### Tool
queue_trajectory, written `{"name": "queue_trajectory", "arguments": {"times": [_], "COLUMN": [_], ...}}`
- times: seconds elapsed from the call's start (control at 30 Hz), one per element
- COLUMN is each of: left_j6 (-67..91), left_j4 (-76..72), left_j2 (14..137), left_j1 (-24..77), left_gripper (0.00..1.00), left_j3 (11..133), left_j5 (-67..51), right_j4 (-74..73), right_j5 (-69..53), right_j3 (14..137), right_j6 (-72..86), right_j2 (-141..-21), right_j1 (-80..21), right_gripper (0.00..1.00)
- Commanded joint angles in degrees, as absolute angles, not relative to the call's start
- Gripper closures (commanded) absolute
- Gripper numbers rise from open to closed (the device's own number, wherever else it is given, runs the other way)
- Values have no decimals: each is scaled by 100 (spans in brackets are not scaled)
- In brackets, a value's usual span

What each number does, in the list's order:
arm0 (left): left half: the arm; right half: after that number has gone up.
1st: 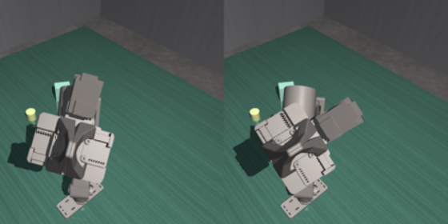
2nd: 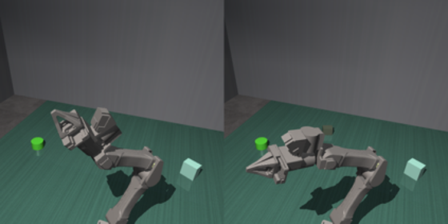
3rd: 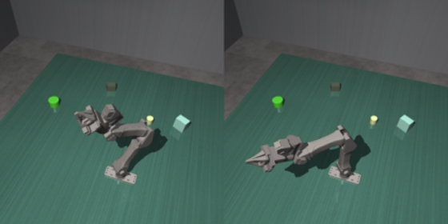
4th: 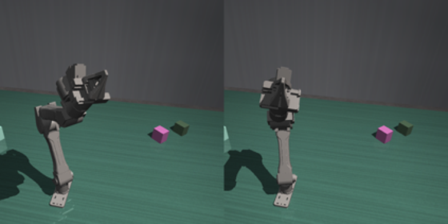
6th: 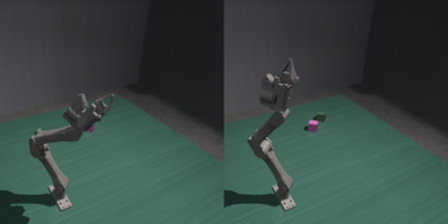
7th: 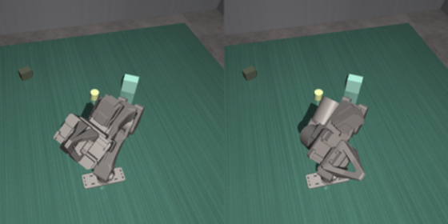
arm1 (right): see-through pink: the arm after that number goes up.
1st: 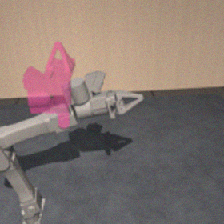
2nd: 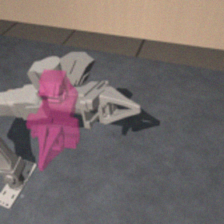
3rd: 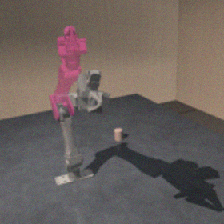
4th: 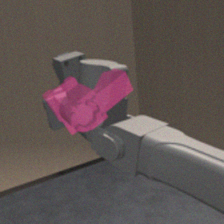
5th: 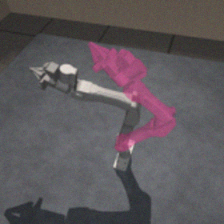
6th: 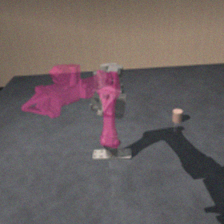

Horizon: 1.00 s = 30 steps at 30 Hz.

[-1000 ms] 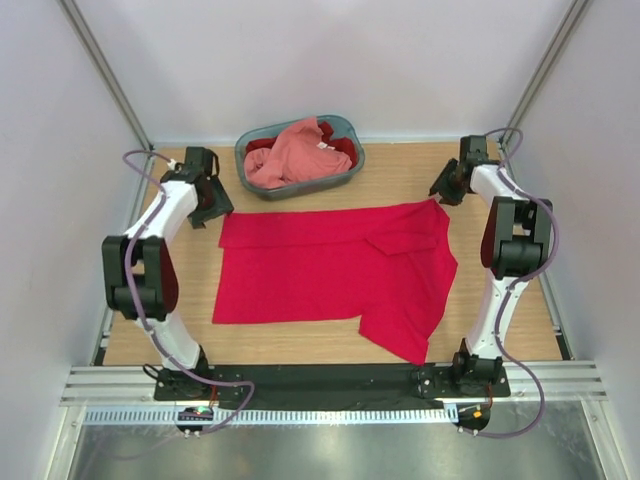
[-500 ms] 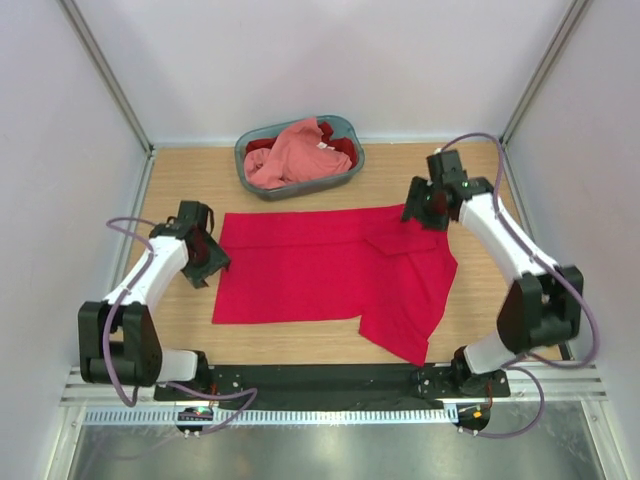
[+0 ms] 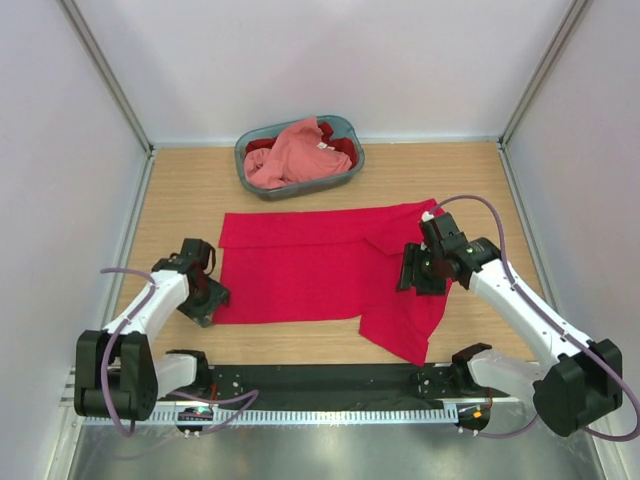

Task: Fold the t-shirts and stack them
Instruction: Fold the tshirt

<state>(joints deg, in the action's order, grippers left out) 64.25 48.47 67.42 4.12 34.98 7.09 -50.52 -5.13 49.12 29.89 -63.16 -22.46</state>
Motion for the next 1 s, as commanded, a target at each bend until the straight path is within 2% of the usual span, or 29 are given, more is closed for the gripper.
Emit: {"name": "queue_trajectory", "arguments": {"times": [0.0, 0.1, 0.23, 0.37, 0.43, 0.47, 0.5, 0.73, 0.97], "left_j6": [6838, 6996, 7093, 7049, 6856, 6777, 6602, 5706, 5002], "left_j4": [4676, 4623, 4588, 4404, 4342, 4342, 4385, 4360, 4201], "left_j2": [6733, 6732, 6907, 7163, 7286, 7408, 7479, 8006, 8674], "left_j1": [431, 422, 422, 378, 317, 238, 194, -632, -870], "left_gripper": [41, 43, 50, 74, 83, 95, 100, 100, 100], "left_j3": [3384, 3252, 3182, 3199, 3366, 3453, 3559, 4411, 5141], "left_j5": [931, 993, 1011, 1090, 1134, 1212, 1282, 1511, 1723], "right_j4": [-5177, -5177, -5098, -5098, -5080, -5071, -5071, -5080, -5194], "right_j5": [-563, -597, -642, -624, -641, -694, -720, -1046, -1099], "right_j3": [4895, 4887, 4869, 4939, 4974, 4975, 4975, 4904, 4597], "right_j6": [3024, 3015, 3041, 3015, 3015, 2989, 2988, 2795, 2900], "right_j2": [-6065, -6082, -6178, -6284, -6337, -6415, -6486, -7039, -7198], "right_j1": [-2276, -2285, -2276, -2285, -2285, -2285, -2276, -2364, -2829], "right_gripper": [43, 43, 43, 43, 43, 43, 43, 43, 45]}}
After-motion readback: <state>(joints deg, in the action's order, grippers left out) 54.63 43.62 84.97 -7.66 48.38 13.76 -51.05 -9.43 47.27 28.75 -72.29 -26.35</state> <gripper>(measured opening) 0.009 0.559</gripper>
